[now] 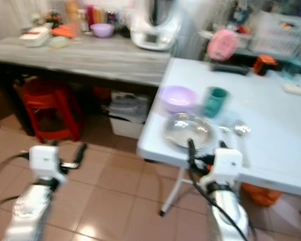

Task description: Setting the table

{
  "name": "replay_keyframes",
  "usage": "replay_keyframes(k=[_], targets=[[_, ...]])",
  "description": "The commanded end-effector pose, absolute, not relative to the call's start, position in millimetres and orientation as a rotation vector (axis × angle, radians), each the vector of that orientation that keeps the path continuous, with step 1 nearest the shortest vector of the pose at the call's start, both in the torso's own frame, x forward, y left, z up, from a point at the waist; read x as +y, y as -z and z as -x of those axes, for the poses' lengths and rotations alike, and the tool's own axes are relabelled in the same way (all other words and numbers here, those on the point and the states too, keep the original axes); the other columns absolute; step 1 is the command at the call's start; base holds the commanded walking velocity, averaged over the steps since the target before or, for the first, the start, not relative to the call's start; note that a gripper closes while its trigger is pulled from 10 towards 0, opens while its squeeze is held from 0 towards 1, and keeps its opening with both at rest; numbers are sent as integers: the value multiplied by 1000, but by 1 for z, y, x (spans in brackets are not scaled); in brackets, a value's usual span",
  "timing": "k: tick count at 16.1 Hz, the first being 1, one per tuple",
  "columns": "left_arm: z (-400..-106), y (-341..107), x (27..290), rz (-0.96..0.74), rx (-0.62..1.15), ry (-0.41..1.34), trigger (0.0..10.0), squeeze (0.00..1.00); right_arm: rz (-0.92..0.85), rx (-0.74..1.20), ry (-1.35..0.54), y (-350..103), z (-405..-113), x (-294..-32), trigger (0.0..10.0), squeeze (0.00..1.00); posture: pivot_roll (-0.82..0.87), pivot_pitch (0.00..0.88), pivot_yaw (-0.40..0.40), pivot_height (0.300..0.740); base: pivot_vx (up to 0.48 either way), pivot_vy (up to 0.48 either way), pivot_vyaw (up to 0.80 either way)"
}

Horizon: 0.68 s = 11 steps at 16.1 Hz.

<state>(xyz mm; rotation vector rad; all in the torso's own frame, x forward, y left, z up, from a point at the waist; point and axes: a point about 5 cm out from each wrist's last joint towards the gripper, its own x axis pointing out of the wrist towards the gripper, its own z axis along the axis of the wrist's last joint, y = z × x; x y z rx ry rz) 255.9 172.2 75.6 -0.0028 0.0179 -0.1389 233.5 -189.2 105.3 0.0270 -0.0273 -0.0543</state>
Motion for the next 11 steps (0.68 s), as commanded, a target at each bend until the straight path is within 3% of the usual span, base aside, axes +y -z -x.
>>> replay_keyframes(k=[1,8,11], targets=[[-258,-81,177,0,-4,128,10000,0,-34,-42,45,-108,-236,-187,10000,0,-5,0,-24,740,0,0,0],[-259,-82,168,22,-13,223,10000,0,-26,-46,34,-109,-236,-185,10000,0,-17,0,-22,740,0,0,0],[-258,-82,166,26,-11,242,10000,0,-21,-44,36,-109,-235,-186,10000,0,-19,0,-23,740,255,0,0]])
